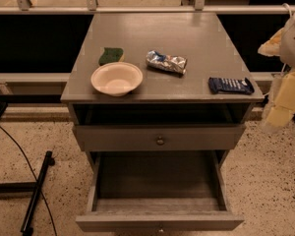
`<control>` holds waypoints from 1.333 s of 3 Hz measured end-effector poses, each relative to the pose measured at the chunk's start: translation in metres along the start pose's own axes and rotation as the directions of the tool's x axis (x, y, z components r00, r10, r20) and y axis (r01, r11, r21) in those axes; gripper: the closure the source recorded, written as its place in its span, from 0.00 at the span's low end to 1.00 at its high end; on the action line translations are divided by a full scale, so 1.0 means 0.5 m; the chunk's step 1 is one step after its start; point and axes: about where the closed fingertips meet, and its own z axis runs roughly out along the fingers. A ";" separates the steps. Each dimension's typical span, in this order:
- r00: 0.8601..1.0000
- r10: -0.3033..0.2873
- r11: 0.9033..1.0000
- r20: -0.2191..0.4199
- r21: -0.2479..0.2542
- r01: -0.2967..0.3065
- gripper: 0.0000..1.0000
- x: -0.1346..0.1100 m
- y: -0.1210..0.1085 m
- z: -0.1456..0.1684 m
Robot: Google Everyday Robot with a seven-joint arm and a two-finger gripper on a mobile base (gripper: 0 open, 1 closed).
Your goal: Close middle drawer
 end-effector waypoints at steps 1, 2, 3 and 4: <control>1.000 0.000 1.000 0.000 0.000 0.000 0.00 0.000 0.000 0.000; 1.000 -0.030 0.999 0.002 -0.021 0.030 0.00 -0.015 0.000 0.017; 0.991 -0.113 0.991 0.071 -0.067 0.118 0.00 -0.058 0.035 0.091; 0.962 -0.162 0.967 0.220 -0.160 0.199 0.00 -0.080 0.105 0.273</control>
Offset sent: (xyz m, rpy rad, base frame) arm 0.0086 0.0170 -0.0202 -0.0064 0.0584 0.0748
